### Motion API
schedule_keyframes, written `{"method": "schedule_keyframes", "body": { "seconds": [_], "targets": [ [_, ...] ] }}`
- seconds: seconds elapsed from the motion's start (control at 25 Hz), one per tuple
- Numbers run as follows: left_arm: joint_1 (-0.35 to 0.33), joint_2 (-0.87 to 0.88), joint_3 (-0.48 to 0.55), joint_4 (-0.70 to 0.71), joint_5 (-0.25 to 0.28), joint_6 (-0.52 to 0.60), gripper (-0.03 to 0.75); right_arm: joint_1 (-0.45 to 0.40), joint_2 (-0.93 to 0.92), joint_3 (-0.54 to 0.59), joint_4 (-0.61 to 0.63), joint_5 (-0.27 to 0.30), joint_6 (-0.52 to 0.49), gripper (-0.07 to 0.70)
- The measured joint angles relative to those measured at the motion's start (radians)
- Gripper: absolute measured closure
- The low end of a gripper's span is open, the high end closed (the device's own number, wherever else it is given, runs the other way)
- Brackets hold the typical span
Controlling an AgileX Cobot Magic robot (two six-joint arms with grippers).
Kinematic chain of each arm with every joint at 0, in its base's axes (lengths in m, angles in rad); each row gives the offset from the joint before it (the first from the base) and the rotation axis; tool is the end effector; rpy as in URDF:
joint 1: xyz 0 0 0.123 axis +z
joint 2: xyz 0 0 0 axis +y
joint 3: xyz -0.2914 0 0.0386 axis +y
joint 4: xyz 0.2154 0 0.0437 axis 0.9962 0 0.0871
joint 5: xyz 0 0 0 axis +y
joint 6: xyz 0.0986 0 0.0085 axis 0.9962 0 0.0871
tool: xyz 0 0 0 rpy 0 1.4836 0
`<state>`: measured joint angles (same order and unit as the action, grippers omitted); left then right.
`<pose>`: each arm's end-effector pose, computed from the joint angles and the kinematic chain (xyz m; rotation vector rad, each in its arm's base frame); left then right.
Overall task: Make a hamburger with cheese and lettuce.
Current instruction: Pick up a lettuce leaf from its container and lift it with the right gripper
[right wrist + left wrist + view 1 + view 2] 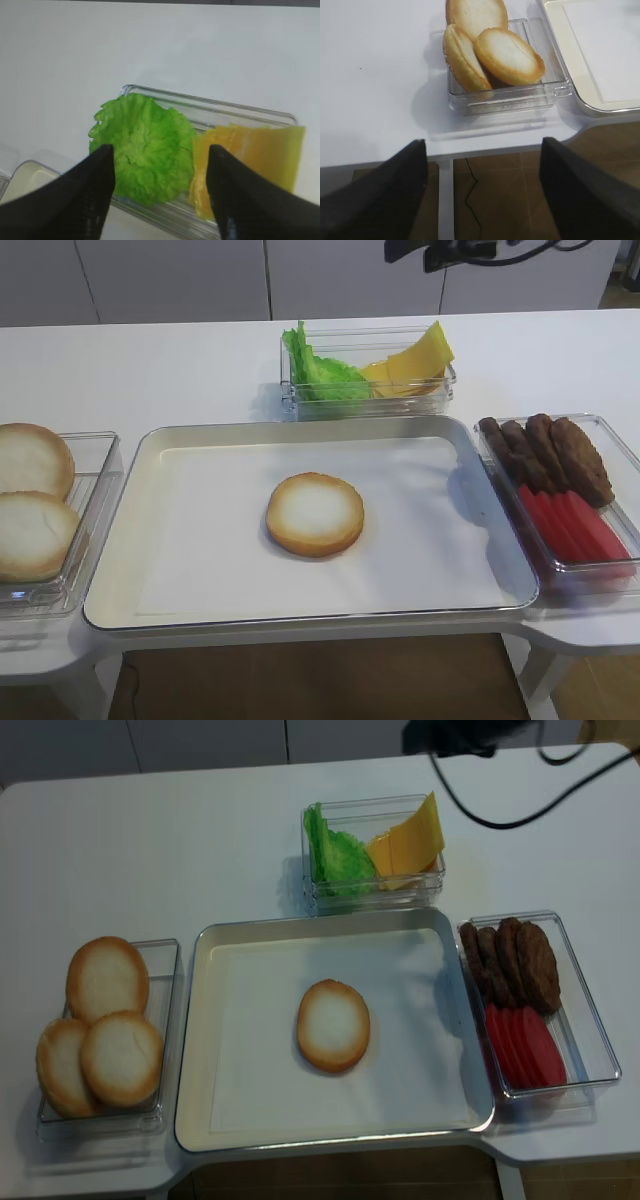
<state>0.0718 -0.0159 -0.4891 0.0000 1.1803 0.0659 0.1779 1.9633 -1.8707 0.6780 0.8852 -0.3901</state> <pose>-0.0422 -0.0030 0.2444 -0.0064 2.1600 0.0795 0.4126 0.1231 0.3410 -0.3660 2.2969 0.7210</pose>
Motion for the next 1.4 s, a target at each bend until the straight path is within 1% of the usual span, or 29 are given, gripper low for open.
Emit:
{"method": "schedule_keyframes", "body": {
  "seconds": [0.08,0.2,0.36,0.68,0.8,1.08,1.4],
  "targets": [
    [0.000,0.000,0.000,0.000,0.000,0.000,0.204,0.025,0.070,-0.069,0.010,0.010,-0.001,0.192],
    [0.000,0.000,0.000,0.000,0.000,0.000,0.204,0.059,0.149,-0.143,0.040,0.017,-0.001,0.192],
    [0.000,0.000,0.000,0.000,0.000,0.000,0.204,0.091,0.225,-0.199,0.075,0.019,-0.007,0.192],
    [0.000,0.000,0.000,0.000,0.000,0.000,0.204,0.100,0.264,-0.202,0.166,0.019,-0.036,0.192],
    [0.000,0.000,0.000,0.000,0.000,0.000,0.204,0.100,0.271,-0.206,0.197,0.017,-0.064,0.192],
    [0.000,0.000,0.000,0.000,0.000,0.000,0.204,0.101,0.307,-0.208,0.206,0.007,-0.072,0.192],
    [0.000,0.000,0.000,0.000,0.000,0.000,0.204,0.101,0.317,-0.208,0.258,0.000,-0.084,0.192]
  ]
}}
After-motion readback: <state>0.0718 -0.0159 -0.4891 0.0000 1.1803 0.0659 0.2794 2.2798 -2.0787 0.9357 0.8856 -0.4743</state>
